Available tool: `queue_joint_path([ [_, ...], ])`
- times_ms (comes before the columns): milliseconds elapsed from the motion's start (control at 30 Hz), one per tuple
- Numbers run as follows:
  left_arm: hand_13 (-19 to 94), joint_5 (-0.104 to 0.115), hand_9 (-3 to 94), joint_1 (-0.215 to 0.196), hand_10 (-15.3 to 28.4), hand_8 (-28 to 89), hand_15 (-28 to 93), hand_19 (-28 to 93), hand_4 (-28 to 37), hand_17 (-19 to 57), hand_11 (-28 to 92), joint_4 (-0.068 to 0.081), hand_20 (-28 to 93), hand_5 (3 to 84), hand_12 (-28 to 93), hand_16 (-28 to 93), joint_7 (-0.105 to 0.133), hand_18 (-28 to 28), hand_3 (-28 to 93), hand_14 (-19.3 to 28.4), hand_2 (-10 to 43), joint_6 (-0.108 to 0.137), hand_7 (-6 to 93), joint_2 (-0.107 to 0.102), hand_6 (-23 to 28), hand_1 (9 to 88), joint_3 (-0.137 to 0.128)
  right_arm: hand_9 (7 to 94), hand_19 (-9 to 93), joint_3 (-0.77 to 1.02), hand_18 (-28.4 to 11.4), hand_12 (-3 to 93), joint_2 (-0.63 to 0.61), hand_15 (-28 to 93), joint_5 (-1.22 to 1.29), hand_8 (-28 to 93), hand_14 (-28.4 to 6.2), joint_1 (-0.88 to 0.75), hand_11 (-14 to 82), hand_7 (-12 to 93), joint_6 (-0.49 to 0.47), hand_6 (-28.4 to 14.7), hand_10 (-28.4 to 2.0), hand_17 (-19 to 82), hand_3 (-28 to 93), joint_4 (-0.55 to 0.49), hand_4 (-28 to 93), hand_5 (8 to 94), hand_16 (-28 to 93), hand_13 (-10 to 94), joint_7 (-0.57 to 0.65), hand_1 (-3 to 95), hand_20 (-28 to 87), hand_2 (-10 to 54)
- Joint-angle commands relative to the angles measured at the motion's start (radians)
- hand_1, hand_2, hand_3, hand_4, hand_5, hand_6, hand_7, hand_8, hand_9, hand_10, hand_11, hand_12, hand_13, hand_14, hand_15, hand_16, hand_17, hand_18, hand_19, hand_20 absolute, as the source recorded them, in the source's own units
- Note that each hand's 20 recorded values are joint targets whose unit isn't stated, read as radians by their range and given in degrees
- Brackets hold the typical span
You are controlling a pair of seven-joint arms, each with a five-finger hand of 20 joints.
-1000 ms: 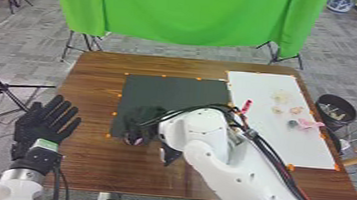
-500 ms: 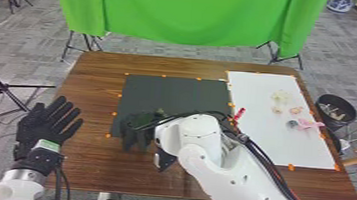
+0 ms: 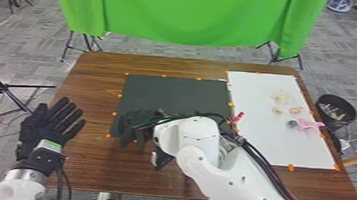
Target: Arrange flowers
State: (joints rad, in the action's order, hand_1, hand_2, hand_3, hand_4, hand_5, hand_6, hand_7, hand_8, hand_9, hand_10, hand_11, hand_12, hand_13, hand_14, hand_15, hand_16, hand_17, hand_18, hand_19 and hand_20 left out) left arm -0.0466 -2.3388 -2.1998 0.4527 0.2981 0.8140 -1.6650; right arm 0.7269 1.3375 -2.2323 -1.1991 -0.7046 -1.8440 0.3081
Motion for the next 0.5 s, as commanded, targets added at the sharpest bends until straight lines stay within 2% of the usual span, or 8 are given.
queue_joint_path([
  [33,24,-0.008,34.5,0.005,16.1,-9,36,40,-28.3,-7.6,19,0.004,7,41.7,11,-7,-0.019,15.4,72,16.4,12.8,-0.011,15.1,0.009,9.6,28.8,0.005,46.2,83,-0.008,-23.6,9.2,0.019,42,-0.017,-12,-14.8,0.000,7.9,11,-0.005,-7.4,-15.1,34,82,0.016,-21,47.3,18,65,0.026,28.2,31,13.4],
  [100,24,-0.009,34.5,0.005,16.1,-9,36,40,-28.3,-7.5,19,0.004,7,41.6,11,-7,-0.021,15.4,72,16.5,12.8,-0.012,15.1,0.010,9.6,28.8,0.005,45.0,82,0.001,-23.7,8.8,0.024,42,-0.020,-12,-15.0,-0.004,7.9,10,-0.008,-7.5,-15.2,34,81,0.025,-21,47.1,18,65,0.027,27.8,31,13.4],
  [233,24,-0.013,34.5,-0.001,16.1,-9,36,40,-28.3,-7.5,19,0.003,7,41.6,11,-7,-0.018,15.4,72,16.6,12.8,-0.015,15.1,0.013,9.6,28.8,0.003,42.8,83,0.013,-23.8,8.2,0.000,43,0.003,-12,-15.0,-0.010,8.2,11,0.099,-7.8,-15.5,34,82,0.007,-21,46.3,17,64,0.030,27.7,30,13.4],
  [300,24,-0.005,34.5,-0.003,16.0,-9,37,40,-28.3,-7.5,19,0.003,7,41.6,11,-7,-0.014,15.4,72,16.6,12.8,-0.012,15.1,0.013,9.6,28.8,0.005,42.8,83,0.026,-23.8,8.1,-0.010,44,-0.004,-12,-14.9,-0.004,8.6,11,0.119,-7.3,-15.5,34,82,-0.003,-21,46.4,18,64,0.025,27.8,30,13.3],
  [367,24,-0.008,34.5,-0.005,16.0,-9,37,40,-28.3,-7.5,20,0.004,7,41.6,11,-7,-0.006,15.4,72,16.6,12.8,-0.018,15.2,0.016,9.6,28.9,0.009,43.1,83,0.045,-23.9,8.1,-0.025,45,-0.012,-12,-14.8,0.006,8.9,12,0.118,-6.3,-15.4,34,82,-0.015,-21,46.7,18,64,0.029,28.2,29,12.5],
  [400,24,-0.011,34.5,-0.009,16.0,-9,37,40,-28.3,-7.5,20,0.004,7,41.6,11,-7,-0.004,15.4,72,16.6,12.8,-0.019,15.2,0.014,9.6,28.9,0.007,43.2,83,0.046,-23.9,8.2,-0.034,45,-0.018,-12,-14.8,0.014,9.0,12,0.150,-6.1,-15.4,34,82,-0.014,-21,46.8,18,64,0.038,28.5,29,11.9],
  [433,24,-0.008,34.5,-0.018,16.0,-9,37,40,-28.3,-7.6,20,0.000,7,41.6,11,-7,-0.003,15.4,72,16.6,12.9,-0.013,15.3,0.012,9.6,28.9,-0.001,43.2,83,0.056,-23.9,8.3,-0.032,46,-0.035,-12,-14.7,0.014,9.0,13,0.167,-6.0,-15.4,34,82,-0.005,-22,46.7,17,64,0.030,30.1,29,8.6],
  [500,24,0.000,34.5,-0.016,16.0,-9,37,40,-28.3,-7.6,20,0.002,7,41.6,11,-7,0.005,15.4,72,16.6,12.8,-0.012,15.3,0.010,9.5,28.9,0.002,43.7,84,0.051,-23.9,8.7,-0.041,47,-0.035,-12,-14.4,0.035,9.0,13,0.190,-5.9,-15.5,34,81,0.017,-24,46.6,18,64,0.026,32.5,30,3.2],
])
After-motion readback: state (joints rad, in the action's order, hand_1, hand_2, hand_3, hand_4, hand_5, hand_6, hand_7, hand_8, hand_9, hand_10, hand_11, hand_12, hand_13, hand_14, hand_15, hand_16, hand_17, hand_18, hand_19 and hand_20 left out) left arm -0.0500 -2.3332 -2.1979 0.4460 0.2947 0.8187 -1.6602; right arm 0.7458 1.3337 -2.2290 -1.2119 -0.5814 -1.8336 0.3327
